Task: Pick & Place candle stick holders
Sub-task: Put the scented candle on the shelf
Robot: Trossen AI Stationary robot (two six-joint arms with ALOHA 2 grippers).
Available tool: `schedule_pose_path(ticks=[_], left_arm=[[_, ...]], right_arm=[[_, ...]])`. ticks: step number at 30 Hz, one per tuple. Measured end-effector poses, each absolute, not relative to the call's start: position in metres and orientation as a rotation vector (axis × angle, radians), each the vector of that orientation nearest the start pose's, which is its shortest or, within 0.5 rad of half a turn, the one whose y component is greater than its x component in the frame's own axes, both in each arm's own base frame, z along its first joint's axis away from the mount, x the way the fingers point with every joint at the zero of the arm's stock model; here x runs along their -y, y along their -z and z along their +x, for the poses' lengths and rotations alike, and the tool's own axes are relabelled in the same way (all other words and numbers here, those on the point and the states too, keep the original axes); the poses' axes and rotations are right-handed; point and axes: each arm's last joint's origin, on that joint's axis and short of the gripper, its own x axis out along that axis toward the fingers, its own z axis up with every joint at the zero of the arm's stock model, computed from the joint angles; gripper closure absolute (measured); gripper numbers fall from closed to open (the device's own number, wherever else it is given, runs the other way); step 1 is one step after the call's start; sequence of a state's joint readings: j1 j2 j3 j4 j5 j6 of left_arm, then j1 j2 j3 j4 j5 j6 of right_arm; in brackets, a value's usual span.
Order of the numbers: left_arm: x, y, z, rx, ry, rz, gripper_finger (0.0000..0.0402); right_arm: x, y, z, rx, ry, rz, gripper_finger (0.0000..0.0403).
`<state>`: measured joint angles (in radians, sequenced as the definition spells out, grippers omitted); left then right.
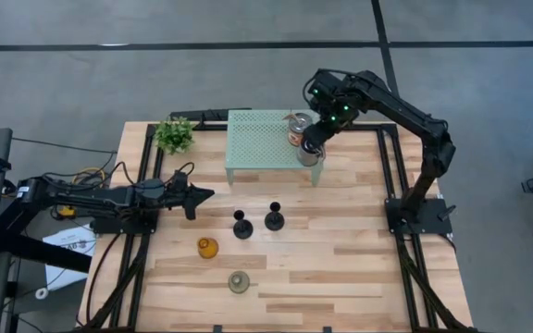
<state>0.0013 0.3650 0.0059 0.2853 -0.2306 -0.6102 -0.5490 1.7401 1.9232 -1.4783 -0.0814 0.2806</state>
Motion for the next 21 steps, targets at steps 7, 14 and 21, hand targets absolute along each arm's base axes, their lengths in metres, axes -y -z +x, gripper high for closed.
schedule_pose_path(ticks=[7, 14, 21], left_arm=[[-0.007, -0.161, 0.12, -0.001, -0.247, -0.599, 0.039], [-0.007, -0.161, 0.12, 0.0, -0.247, -0.599, 0.039], [-0.007, -0.161, 0.12, 0.0, -0.247, -0.599, 0.039]], right_arm=[[0.169, -0.375, 0.274, -1.17, 0.584, 0.646, 0.0403], [0.171, -0.375, 0.273, -1.167, 0.589, 0.649, 0.0403], [0.178, -0.368, 0.277, -1.181, 0.596, 0.659, 0.0403]])
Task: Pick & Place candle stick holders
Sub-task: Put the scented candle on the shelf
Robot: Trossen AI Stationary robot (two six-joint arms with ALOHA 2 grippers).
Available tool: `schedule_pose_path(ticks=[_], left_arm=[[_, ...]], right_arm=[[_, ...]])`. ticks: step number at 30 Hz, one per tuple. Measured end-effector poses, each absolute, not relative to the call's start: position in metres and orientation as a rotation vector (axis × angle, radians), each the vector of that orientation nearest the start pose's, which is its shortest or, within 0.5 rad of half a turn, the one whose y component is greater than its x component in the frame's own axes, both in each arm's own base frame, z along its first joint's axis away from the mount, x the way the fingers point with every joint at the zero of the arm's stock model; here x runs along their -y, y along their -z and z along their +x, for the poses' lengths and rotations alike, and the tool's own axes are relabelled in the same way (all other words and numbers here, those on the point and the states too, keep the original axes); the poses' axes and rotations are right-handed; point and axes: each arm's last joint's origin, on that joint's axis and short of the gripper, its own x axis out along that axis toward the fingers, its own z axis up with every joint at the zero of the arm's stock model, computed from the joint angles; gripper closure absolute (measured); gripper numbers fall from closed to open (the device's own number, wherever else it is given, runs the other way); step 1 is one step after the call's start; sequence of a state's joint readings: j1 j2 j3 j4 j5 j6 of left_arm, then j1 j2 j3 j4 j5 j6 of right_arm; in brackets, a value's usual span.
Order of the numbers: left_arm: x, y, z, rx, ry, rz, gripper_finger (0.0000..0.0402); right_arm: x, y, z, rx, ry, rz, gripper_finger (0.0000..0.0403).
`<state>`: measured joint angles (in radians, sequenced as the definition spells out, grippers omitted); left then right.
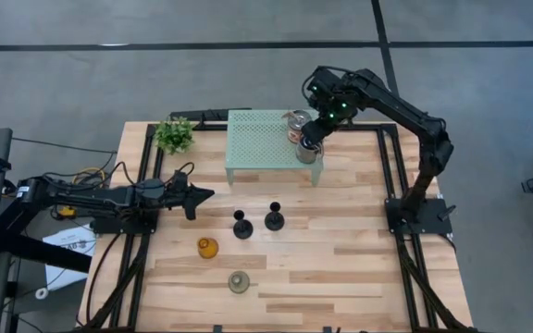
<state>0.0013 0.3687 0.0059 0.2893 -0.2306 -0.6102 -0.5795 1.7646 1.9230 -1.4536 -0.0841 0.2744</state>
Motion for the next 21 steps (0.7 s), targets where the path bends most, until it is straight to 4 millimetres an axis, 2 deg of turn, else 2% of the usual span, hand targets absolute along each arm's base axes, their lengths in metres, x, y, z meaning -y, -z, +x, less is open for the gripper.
schedule_pose_path(ticks=[8, 14, 21], left_arm=[[-0.007, -0.161, 0.12, 0.003, -0.246, -0.599, 0.039], [-0.007, -0.161, 0.12, 0.004, -0.245, -0.599, 0.039], [-0.007, -0.161, 0.12, 0.004, -0.245, -0.599, 0.039]], right_arm=[[0.178, -0.363, 0.286, -1.18, 0.553, 0.652, 0.0403], [0.177, -0.37, 0.285, -1.159, 0.586, 0.619, 0.04], [0.177, -0.381, 0.283, -1.123, 0.589, 0.611, 0.0361]])
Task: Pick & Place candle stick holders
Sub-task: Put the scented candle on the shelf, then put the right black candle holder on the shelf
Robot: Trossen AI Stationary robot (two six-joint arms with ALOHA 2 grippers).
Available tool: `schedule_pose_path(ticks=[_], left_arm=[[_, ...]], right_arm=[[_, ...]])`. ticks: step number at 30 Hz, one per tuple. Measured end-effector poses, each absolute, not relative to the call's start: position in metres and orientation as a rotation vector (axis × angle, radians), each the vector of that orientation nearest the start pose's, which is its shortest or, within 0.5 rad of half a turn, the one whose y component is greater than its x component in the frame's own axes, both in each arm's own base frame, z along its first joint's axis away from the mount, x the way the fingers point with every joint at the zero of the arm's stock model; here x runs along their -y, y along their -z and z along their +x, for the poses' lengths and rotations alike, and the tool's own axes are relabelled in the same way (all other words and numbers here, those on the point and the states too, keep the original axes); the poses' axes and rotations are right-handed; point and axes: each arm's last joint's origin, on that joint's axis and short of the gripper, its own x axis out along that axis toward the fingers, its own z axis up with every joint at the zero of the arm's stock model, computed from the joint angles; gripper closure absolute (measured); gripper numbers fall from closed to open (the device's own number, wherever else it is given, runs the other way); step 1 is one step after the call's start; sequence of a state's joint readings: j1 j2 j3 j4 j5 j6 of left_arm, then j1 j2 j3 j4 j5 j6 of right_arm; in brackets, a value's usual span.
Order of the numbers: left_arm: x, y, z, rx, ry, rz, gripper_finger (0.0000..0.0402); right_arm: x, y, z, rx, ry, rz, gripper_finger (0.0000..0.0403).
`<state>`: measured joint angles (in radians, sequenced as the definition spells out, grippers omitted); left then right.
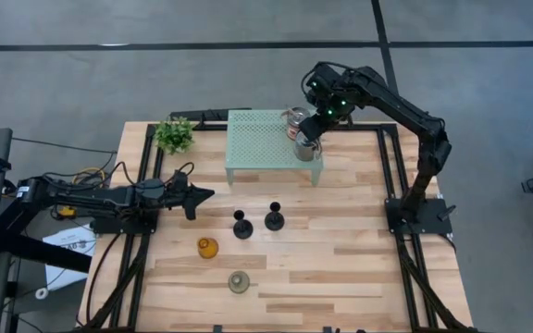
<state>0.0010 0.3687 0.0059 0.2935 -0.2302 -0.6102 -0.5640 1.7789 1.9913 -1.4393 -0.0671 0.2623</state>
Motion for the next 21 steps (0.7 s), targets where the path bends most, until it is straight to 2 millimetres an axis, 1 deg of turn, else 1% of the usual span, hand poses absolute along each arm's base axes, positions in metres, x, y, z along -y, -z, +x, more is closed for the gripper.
schedule_pose_path(ticks=[6, 11, 14, 18, 21], left_arm=[[-0.007, -0.161, 0.12, 0.004, -0.246, -0.599, 0.039], [-0.007, -0.161, 0.12, 0.004, -0.245, -0.599, 0.039], [-0.007, -0.161, 0.12, 0.004, -0.245, -0.599, 0.039], [-0.007, -0.161, 0.12, 0.004, -0.245, -0.599, 0.039], [-0.007, -0.161, 0.12, 0.004, -0.245, -0.599, 0.039]], right_arm=[[0.175, -0.382, 0.282, -1.136, 0.577, 0.623, 0.0332], [0.172, -0.382, 0.281, -1.161, 0.569, 0.63, 0.0326], [0.168, -0.383, 0.279, -1.169, 0.529, 0.655, 0.0326], [0.157, -0.392, 0.278, -1.165, 0.479, 0.658, 0.0326], [0.147, -0.408, 0.275, -1.131, 0.456, 0.631, 0.0326]])
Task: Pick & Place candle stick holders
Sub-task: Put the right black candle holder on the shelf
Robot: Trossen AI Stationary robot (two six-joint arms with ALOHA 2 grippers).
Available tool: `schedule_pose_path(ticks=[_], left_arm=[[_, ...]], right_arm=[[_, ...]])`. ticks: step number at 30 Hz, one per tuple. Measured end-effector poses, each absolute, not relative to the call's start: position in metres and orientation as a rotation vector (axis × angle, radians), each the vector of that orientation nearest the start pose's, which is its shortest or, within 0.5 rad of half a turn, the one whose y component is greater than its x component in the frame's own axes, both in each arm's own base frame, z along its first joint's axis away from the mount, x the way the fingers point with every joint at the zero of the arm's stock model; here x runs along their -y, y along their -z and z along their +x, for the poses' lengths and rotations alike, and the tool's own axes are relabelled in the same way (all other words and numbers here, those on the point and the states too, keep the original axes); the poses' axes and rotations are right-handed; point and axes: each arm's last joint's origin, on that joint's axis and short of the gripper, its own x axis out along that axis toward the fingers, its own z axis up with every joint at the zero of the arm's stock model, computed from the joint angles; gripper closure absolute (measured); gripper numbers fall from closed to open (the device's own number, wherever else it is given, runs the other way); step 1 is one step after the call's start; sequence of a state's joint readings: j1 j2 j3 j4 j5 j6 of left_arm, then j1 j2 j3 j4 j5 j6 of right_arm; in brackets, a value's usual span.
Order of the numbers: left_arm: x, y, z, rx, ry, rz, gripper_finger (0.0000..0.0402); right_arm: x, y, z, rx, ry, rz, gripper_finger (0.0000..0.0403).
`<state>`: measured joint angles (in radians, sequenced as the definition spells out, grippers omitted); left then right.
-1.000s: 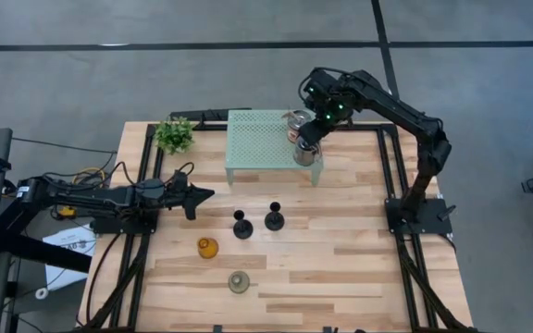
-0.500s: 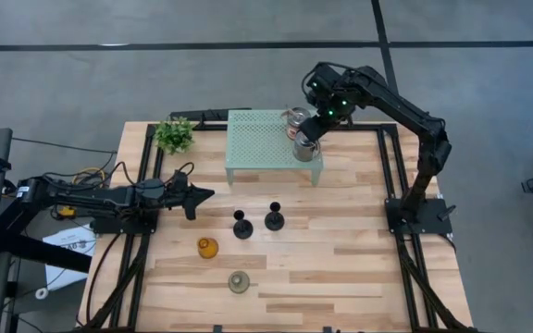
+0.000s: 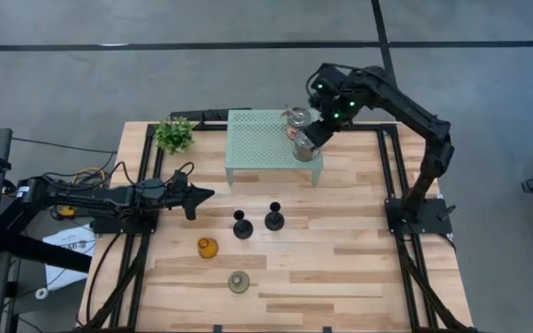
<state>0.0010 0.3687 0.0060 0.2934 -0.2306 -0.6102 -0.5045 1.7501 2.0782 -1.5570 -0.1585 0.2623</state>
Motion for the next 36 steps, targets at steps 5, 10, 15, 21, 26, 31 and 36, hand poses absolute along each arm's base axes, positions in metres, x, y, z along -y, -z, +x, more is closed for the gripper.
schedule_pose_path(ticks=[5, 10, 15, 21, 26, 31, 36], left_arm=[[-0.007, -0.161, 0.12, 0.004, -0.245, -0.599, 0.039], [-0.007, -0.161, 0.12, 0.004, -0.245, -0.599, 0.039], [-0.007, -0.161, 0.12, 0.007, -0.244, -0.6, 0.039], [-0.007, -0.162, 0.12, 0.008, -0.244, -0.6, 0.039], [-0.007, -0.162, 0.12, 0.009, -0.244, -0.6, 0.039], [-0.007, -0.162, 0.12, 0.011, -0.243, -0.6, 0.039], [-0.007, -0.162, 0.12, 0.011, -0.243, -0.6, 0.039]], right_arm=[[0.128, -0.444, 0.266, -1.001, 0.423, 0.59, 0.0326], [0.103, -0.474, 0.256, -0.899, 0.355, 0.533, 0.0326], [0.072, -0.487, 0.249, -0.866, 0.258, 0.476, 0.0326], [0.033, -0.493, 0.248, -0.873, 0.121, 0.407, 0.0326], [0.002, -0.493, 0.25, -0.894, 0.009, 0.352, 0.0326], [-0.023, -0.493, 0.249, -0.899, 0.046, 0.328, 0.0326], [-0.047, -0.493, 0.245, -0.863, 0.142, 0.216, 0.0326]])
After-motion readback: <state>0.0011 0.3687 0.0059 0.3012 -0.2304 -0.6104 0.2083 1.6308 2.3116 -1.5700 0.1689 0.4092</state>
